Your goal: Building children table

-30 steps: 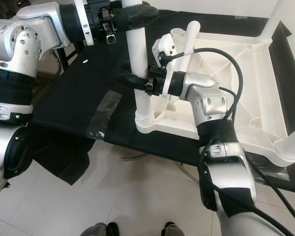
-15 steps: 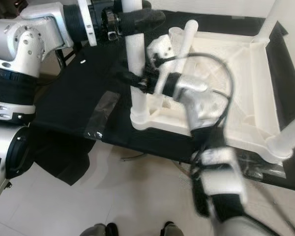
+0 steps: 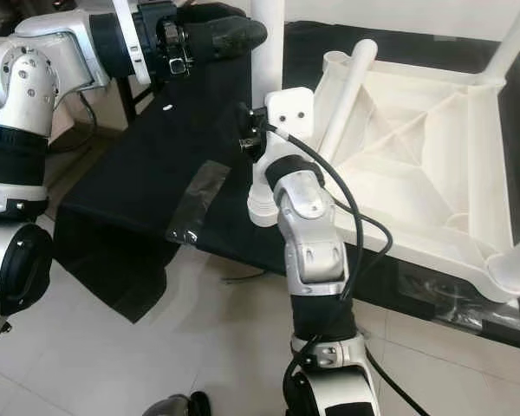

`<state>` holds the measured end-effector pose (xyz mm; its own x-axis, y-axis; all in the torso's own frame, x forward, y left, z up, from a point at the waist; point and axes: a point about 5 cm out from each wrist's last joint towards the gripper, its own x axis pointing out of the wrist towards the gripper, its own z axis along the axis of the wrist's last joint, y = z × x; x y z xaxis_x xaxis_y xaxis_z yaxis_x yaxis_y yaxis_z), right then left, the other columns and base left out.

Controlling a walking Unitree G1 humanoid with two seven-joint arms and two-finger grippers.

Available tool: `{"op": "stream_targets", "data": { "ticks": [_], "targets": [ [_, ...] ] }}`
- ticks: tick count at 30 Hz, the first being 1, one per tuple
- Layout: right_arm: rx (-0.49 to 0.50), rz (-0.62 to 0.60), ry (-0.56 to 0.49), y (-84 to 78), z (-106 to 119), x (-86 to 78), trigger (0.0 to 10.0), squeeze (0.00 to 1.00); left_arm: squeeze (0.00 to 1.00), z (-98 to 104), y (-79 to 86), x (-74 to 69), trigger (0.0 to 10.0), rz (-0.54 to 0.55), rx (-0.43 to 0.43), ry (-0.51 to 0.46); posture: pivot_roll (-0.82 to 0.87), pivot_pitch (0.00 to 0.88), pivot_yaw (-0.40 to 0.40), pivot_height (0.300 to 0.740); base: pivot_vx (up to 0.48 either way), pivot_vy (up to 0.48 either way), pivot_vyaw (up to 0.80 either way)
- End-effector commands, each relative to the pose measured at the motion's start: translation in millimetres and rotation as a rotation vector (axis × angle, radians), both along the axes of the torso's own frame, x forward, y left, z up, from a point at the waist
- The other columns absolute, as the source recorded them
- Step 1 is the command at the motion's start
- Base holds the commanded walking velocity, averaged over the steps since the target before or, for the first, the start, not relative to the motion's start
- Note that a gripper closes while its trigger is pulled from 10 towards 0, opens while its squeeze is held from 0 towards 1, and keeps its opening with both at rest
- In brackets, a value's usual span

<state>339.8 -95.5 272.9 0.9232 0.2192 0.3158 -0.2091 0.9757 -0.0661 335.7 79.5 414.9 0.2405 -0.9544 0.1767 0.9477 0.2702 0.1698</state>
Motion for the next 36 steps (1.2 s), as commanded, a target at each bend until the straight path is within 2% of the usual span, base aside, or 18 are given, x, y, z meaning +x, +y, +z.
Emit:
{"op": "stream_targets", "data": {
  "ticks": [1,4,5,6,7,8,14,18,19,20,23,26,29,30,31,32,33,36],
  "targets": [
    [0.021,-0.055,0.149,-2.5,-32.0,2.1,0.0,0.00,0.00,-4.3,9.2,-5.0,10.0,0.000,0.008,-0.007,-0.02,0.181,0.077,0.740,0.000,0.000,0.00],
    [0.031,-0.052,0.156,1.0,-32.7,-2.0,0.0,0.00,0.00,-10.9,18.6,-8.0,10.0,0.006,0.013,0.002,-0.02,0.181,0.078,0.740,0.000,0.000,0.00],
    [0.043,-0.031,0.157,3.8,-32.4,-4.0,1.1,0.00,0.00,-16.1,27.5,-10.9,10.0,0.008,0.006,0.018,-0.02,0.181,0.078,0.740,0.000,0.000,0.00],
    [0.043,-0.031,0.157,3.8,-32.4,-4.0,1.1,0.00,0.00,-16.1,27.5,-10.9,10.0,0.008,0.006,0.018,-0.02,0.181,0.078,0.740,0.000,0.000,0.00],
    [0.040,-0.021,0.156,4.8,-32.0,-4.4,9.2,0.00,0.00,-17.1,29.3,-11.5,10.0,0.008,0.004,0.022,-0.02,0.181,0.078,0.740,0.000,0.000,0.00],
    [0.039,-0.011,0.151,5.9,-31.1,-5.3,10.0,0.00,0.00,-20.2,36.0,-15.7,10.0,-0.003,-0.001,0.026,-0.02,0.181,0.076,0.740,0.000,0.000,0.00],
    [0.029,0.036,0.134,8.4,-28.0,-7.4,10.0,0.00,0.00,-37.0,71.8,-40.0,10.0,-0.034,-0.031,0.080,-0.02,0.174,0.064,0.740,0.000,0.000,0.00],
    [0.043,0.127,0.084,6.6,-18.4,-8.8,10.0,0.00,0.00,-70.4,100.6,-43.6,10.0,0.170,-0.013,0.139,-0.02,0.178,0.058,0.740,0.000,0.000,0.00],
    [0.043,0.127,0.084,6.6,-18.4,-8.8,10.0,0.00,0.00,-70.4,100.6,-43.6,10.0,0.170,-0.013,0.139,-0.02,0.178,0.058,0.740,0.000,0.000,0.00],
    [0.038,0.213,0.045,3.3,-11.3,-10.5,10.0,1.00,0.00,-100.3,110.6,-42.5,10.0,0.316,0.024,0.186,-0.02,0.181,0.055,0.740,0.000,0.000,0.00],
    [0.038,0.231,0.032,-3.0,-6.0,-10.2,10.0,1.00,0.00,-122.2,114.5,-45.4,10.0,0.386,0.032,0.226,-0.02,0.186,0.048,0.740,0.000,0.000,0.00],
    [0.016,0.329,0.009,-16.5,6.9,-6.7,10.0,1.00,0.00,-166.6,114.5,-59.6,10.0,0.505,0.053,0.263,-0.01,0.205,0.034,0.740,0.000,0.000,0.00],
    [-0.003,0.428,0.020,-24.7,11.8,-4.8,10.0,1.00,0.00,-182.4,111.5,-67.3,10.0,0.626,0.019,0.255,-0.01,0.215,0.029,0.740,0.000,0.000,0.00],
    [-0.042,0.463,0.026,-31.8,13.3,-1.5,10.0,0.34,0.00,-190.3,105.5,-73.9,10.0,0.679,0.002,0.245,0.00,0.224,0.023,0.740,0.000,0.000,0.00],
    [-0.042,0.463,0.026,-31.8,13.3,-1.5,10.0,0.34,0.00,-190.3,105.5,-73.9,10.0,0.679,0.002,0.245,0.00,0.224,0.023,0.740,0.000,0.000,0.00],
    [-0.074,0.508,0.043,-37.0,13.5,1.3,10.0,0.11,0.00,-198.3,99.9,-80.4,10.0,0.716,-0.004,0.245,0.00,0.231,0.021,0.740,0.000,0.000,0.00],
    [-0.100,0.554,0.045,-41.0,14.5,2.8,10.0,0.00,0.00,-205.0,94.9,-88.0,10.0,0.737,-0.003,0.256,0.01,0.236,0.017,0.740,0.000,0.000,0.00],
    [-0.128,0.578,0.054,-46.6,16.6,9.0,10.0,0.00,0.00,-216.3,88.8,-98.6,10.0,0.755,0.025,0.270,0.01,0.246,0.016,0.740,0.000,0.000,0.00]
  ]
}}
